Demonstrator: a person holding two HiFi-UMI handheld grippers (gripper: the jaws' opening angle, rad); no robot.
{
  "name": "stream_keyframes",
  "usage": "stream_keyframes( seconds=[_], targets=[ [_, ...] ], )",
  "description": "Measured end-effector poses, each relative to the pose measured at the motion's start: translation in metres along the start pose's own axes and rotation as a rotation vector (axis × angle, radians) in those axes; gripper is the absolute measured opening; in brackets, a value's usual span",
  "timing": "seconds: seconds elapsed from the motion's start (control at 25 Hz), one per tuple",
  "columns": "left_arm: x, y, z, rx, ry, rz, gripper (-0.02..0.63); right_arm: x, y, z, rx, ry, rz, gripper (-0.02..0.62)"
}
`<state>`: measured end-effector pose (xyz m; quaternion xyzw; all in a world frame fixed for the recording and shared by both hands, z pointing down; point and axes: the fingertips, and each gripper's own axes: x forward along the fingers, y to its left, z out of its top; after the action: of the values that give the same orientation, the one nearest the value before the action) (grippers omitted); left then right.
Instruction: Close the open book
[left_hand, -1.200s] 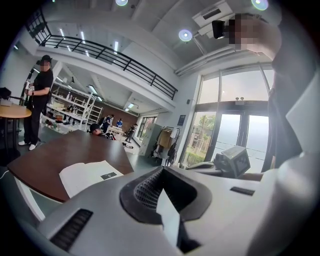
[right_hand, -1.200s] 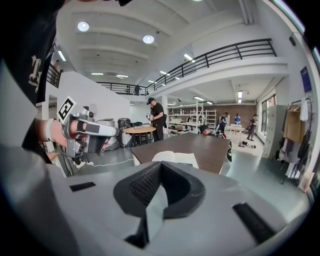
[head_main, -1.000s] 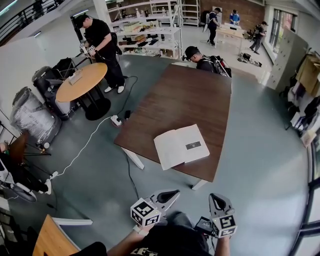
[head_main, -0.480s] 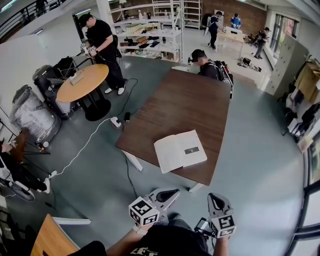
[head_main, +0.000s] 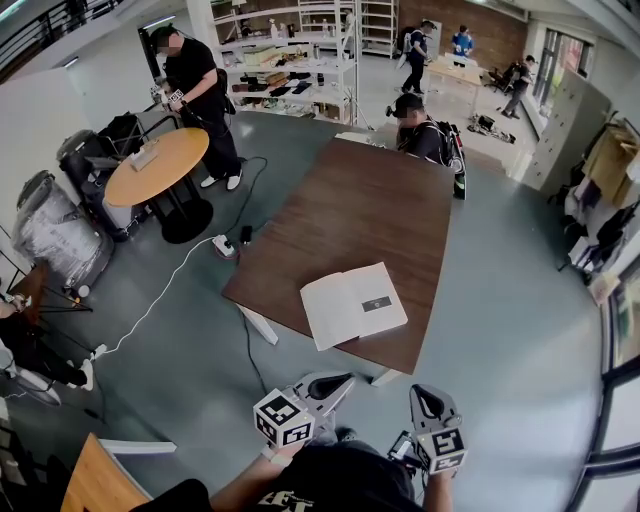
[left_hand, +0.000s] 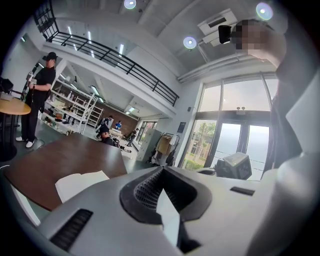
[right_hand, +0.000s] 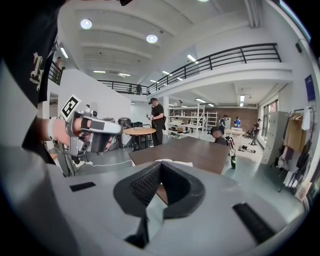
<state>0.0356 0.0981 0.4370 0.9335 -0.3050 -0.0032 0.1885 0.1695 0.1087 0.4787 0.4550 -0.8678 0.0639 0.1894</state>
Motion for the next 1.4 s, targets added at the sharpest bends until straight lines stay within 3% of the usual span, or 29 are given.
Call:
stream_keyframes(
  seconds=[1.04, 1.4],
  targets=[
    [0.057, 0.084, 0.051, -0.014, -0.029, -0.001, 0.006, 0.086, -0.048, 0.046, -0.037, 0.007, 0.031, -0.014],
    [0.062, 0.12, 0.069, -0.018, -0.036, 0.02, 0.006, 0.119, -0.061, 0.071, 0.023, -0.03, 0.043, -0.014]
  ],
)
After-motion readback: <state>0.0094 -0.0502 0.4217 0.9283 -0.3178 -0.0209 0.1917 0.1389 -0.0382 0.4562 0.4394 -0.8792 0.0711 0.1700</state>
